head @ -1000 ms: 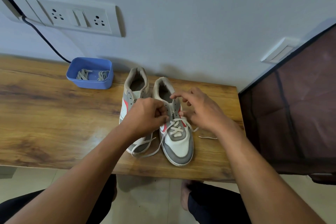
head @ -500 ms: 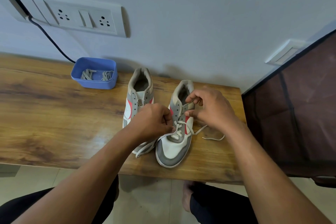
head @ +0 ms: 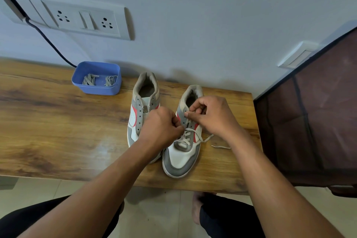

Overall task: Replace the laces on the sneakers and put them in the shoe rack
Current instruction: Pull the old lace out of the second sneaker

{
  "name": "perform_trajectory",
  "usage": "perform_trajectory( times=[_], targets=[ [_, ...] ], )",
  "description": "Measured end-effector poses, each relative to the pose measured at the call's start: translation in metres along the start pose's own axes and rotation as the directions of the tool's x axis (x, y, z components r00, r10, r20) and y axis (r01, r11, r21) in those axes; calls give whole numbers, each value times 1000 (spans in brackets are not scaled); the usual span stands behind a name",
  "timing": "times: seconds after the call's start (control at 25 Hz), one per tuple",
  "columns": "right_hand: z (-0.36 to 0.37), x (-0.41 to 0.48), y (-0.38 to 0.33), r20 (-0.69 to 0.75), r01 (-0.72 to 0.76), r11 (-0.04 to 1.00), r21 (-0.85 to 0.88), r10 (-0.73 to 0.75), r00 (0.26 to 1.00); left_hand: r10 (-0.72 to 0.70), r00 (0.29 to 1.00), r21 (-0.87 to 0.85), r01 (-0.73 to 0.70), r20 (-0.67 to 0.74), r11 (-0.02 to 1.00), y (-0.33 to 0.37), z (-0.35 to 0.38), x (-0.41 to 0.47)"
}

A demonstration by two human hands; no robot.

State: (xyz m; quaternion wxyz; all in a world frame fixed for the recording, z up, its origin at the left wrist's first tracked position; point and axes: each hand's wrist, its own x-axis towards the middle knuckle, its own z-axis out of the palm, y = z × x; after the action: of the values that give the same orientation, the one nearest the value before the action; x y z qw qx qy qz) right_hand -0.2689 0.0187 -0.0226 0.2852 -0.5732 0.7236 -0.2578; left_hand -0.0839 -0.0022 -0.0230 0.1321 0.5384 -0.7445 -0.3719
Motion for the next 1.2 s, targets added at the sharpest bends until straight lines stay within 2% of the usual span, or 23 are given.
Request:
perform_trajectory(
  times=[0.24, 0.48, 0.56, 0.68, 0.76, 0.88, 1.04, 1.2],
  targets=[
    [2, -1, -1, -15, -23, 1000, 15, 24, 1000, -26, 998, 16, 27, -57, 999, 5, 9, -6],
    [5, -1, -3, -24, -31, 1000, -2, 31, 999, -34, 990, 105, 48, -134, 993, 10, 18, -11],
    [6, -2, -3, -40, -39, 999, -8, 38, 998, -32, 997, 96, 38, -69, 995, 11, 15, -10],
    [5, -2, -3, -53, -46, 999, -28, 45, 998, -107, 985, 32, 103, 134, 994, 7, 2, 0],
    [5, -1, -5, -42, -46, 999, -19, 45, 998, -125, 984, 8, 125, 128, 992, 2, -1, 3],
    [5, 0, -6, -27, -54, 999, 6, 54, 998, -80, 991, 70, 73, 103, 995, 4, 0, 0],
    [3, 0, -6, -7, -49, 999, 18, 50, 999, -122, 949, 51, 112, 290, 992, 4, -14, 4],
    [4, -1, -7, -1, -57, 998, 28, 57, 998, -26, 985, 140, 2, 170, 990, 4, -12, 1]
  ],
)
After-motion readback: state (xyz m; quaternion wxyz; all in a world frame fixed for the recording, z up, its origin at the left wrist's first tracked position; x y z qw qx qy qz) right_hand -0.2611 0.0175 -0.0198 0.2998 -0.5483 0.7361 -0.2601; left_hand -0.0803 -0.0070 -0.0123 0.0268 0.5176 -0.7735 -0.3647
